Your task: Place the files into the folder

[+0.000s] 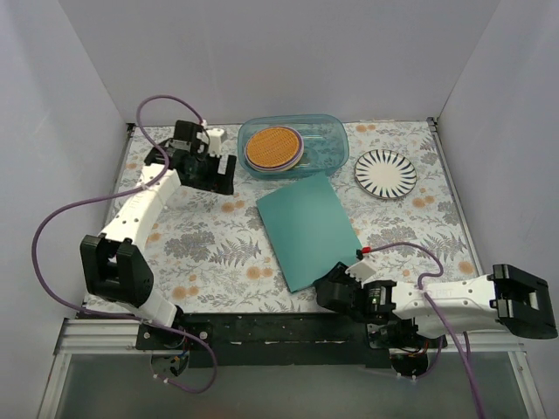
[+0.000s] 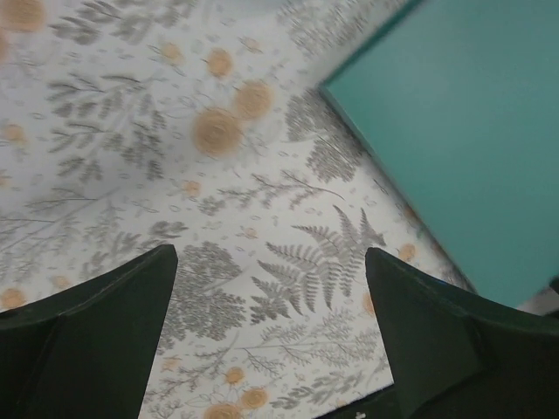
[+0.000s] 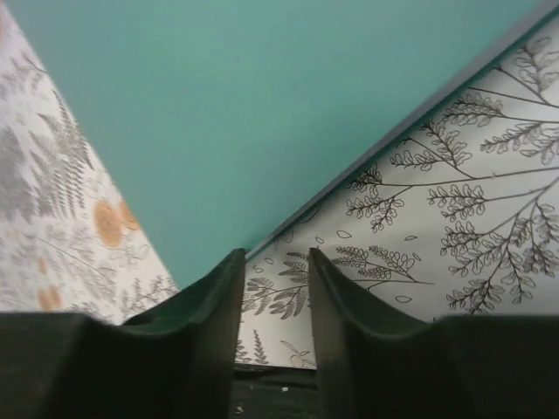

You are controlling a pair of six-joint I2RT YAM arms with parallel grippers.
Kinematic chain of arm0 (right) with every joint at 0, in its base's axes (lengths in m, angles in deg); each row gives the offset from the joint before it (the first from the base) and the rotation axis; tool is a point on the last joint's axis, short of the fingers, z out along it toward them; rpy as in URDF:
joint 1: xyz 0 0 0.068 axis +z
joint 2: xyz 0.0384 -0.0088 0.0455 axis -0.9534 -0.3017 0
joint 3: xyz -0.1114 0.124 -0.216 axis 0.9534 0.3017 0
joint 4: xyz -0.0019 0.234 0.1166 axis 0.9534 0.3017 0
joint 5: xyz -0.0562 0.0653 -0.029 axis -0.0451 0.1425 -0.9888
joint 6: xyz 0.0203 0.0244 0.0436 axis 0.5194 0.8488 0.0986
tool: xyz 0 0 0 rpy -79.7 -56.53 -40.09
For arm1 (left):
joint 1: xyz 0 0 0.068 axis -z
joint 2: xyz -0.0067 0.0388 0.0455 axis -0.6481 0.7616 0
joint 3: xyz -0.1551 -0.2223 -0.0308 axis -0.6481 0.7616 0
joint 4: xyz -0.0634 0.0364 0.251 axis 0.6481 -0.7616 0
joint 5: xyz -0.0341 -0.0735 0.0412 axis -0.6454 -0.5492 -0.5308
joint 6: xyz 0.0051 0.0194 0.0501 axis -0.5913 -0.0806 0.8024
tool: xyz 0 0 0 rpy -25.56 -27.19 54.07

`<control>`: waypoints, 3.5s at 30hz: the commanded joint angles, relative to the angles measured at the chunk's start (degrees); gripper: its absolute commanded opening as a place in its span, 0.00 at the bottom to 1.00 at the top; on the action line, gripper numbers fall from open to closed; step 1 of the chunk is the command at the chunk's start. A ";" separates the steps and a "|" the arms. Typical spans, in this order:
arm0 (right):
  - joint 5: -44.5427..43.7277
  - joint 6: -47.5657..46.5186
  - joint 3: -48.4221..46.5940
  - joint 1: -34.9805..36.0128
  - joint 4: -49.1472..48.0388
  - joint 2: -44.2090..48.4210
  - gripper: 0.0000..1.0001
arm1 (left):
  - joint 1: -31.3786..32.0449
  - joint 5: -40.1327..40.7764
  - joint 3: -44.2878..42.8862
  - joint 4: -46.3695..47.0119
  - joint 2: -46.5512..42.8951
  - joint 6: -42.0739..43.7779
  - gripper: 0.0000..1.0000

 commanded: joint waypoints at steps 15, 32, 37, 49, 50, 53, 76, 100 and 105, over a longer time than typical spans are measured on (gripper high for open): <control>7.96 -41.25 -20.83 -19.07 -3.72 -4.51 0.53 | 6.20 -4.53 7.62 2.18 2.85 -1.52 0.83; 15.96 -53.30 -10.96 -40.27 -18.78 -14.60 0.53 | 9.19 -7.87 13.43 10.35 4.35 -4.41 0.81; 18.16 -54.00 -9.83 -40.62 -21.31 -17.94 0.53 | 9.36 -7.43 13.17 10.44 5.14 -4.77 0.81; 17.46 -54.87 -5.95 -42.02 -23.26 -16.81 0.53 | 9.45 -7.43 13.78 10.61 4.61 -5.03 0.80; 17.81 -56.10 -6.30 -42.72 -23.26 -16.63 0.53 | 9.54 -7.43 13.96 10.88 4.70 -5.03 0.80; 18.86 -58.21 -7.62 -45.54 -23.79 -16.98 0.53 | 9.72 -7.34 14.31 11.32 5.31 -5.03 0.80; 23.61 -49.97 -5.25 -39.05 -26.87 -23.75 0.46 | 9.98 -6.37 15.18 11.32 5.93 -3.45 0.79; 25.62 -74.73 -23.25 -34.82 -2.27 -2.84 0.99 | 9.54 3.74 12.03 4.03 -11.11 -1.78 0.98; 31.25 -78.70 -27.48 -34.82 5.29 1.20 0.98 | 8.84 3.21 10.27 -0.01 -13.49 -1.34 0.98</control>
